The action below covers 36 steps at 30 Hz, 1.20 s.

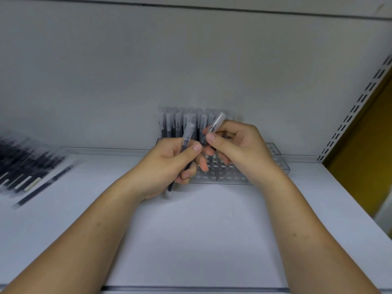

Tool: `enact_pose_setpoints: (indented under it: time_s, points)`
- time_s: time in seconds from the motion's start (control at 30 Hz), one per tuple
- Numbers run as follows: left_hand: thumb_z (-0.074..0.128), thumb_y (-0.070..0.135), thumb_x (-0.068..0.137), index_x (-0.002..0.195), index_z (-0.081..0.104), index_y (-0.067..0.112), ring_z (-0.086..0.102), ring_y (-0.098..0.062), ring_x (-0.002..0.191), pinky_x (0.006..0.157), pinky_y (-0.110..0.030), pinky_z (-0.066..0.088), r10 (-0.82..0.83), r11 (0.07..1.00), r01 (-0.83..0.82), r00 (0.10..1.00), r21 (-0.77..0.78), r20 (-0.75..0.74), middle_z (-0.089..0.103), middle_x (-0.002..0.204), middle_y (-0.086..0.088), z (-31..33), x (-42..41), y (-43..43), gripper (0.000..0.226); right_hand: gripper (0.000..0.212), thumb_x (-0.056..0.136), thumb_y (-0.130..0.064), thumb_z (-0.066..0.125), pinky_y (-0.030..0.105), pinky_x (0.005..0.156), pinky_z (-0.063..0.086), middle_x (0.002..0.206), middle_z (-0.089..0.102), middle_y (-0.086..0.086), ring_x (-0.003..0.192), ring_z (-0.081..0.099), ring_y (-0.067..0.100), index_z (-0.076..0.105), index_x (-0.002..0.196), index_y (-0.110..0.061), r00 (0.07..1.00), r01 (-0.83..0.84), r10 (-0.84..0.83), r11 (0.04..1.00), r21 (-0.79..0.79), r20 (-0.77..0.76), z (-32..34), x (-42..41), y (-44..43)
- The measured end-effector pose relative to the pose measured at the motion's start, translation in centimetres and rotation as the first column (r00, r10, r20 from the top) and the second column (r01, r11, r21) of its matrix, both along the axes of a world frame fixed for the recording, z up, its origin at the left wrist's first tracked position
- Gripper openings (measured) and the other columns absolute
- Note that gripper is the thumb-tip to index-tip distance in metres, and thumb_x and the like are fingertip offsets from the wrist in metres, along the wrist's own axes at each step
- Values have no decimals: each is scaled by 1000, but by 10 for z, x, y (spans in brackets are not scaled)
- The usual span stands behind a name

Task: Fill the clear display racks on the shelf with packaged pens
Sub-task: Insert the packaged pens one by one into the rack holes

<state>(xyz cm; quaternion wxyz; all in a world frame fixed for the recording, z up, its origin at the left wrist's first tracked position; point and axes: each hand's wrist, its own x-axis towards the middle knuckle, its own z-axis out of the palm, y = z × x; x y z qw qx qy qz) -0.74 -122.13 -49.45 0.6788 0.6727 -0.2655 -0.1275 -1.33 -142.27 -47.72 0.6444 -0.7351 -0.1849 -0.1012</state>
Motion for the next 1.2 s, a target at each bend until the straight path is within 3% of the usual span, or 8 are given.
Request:
enact_pose_setpoints:
  time_s: [0.1, 0.2, 0.3, 0.47, 0.6, 0.83, 1.1, 1.2]
  points:
    - [49, 31, 102, 116, 67, -2, 39, -16, 52, 48, -26, 30, -12, 1000, 12, 1000, 6, 3, 68, 81, -10, 0, -1, -1, 40, 2, 97, -11, 71, 24, 54, 41, 67, 67, -10, 55, 52, 8, 72, 95, -11, 1000, -17, 18, 999, 27, -9, -1, 0, 1]
    - [48, 32, 103, 117, 67, -1, 44, -17, 52, 47, -25, 33, -5, 1000, 5, 1000, 11, -11, 69, 82, -10, 0, -1, -1, 41, 9, 94, -20, 71, 26, 51, 42, 76, 72, 5, 58, 58, 16, 72, 93, -11, 1000, 12, -12, 998, 64, 3, 0, 1, 0]
    - [46, 32, 106, 117, 69, 3, 45, -19, 51, 45, -25, 33, 1, 999, 0, 1000, 36, -28, 69, 84, -10, 0, -2, 0, 39, 8, 100, -12, 65, 30, 49, 42, 92, 78, 13, 65, 69, 23, 68, 97, -5, 999, 39, -41, 990, 137, 18, 3, 3, -5]
    - [48, 38, 102, 116, 70, 9, 37, -16, 44, 45, -22, 27, 17, 998, -16, 1000, 60, -12, 67, 79, -7, 1, -1, 1, 38, 7, 100, -13, 61, 29, 48, 40, 84, 76, 12, 60, 70, 27, 63, 95, -8, 994, 80, -101, 948, 308, 52, 8, 7, -14]
    - [44, 23, 111, 121, 70, 12, 30, -16, 48, 48, -25, 25, 56, 995, -57, 998, 80, 10, 61, 74, -7, 1, 1, 2, 30, 7, 97, -17, 60, 27, 47, 40, 77, 71, 8, 56, 65, 24, 64, 95, -13, 957, 215, -272, 898, 383, 100, 12, 11, -25]
    - [45, 29, 110, 121, 68, 13, 29, -16, 50, 49, -24, 23, 64, 998, -62, 997, 27, -53, 58, 75, -7, 3, 1, 2, 30, 8, 103, -12, 57, 16, 55, 47, 79, 67, 10, 65, 64, 24, 59, 95, -13, 825, 487, -521, 852, 193, 218, 2, 23, -36]
    - [44, 32, 109, 119, 63, 8, 31, -17, 52, 52, -30, 16, 88, 996, -91, 991, -21, -97, 57, 76, -8, 6, 0, 1, 32, 17, 101, -21, 59, 26, 64, 54, 82, 69, 3, 75, 69, 33, 59, 90, -34, 833, 495, -484, 868, 31, 266, -5, 27, -34]
    - [44, 30, 109, 117, 62, 8, 32, -17, 53, 52, -30, 17, 86, 995, -90, 990, -30, -113, 58, 77, -9, 5, 1, 2, 30, 13, 100, -28, 61, 38, 68, 58, 81, 69, 0, 75, 69, 28, 60, 89, -35, 836, 507, -475, 861, -52, 274, -9, 28, -33]
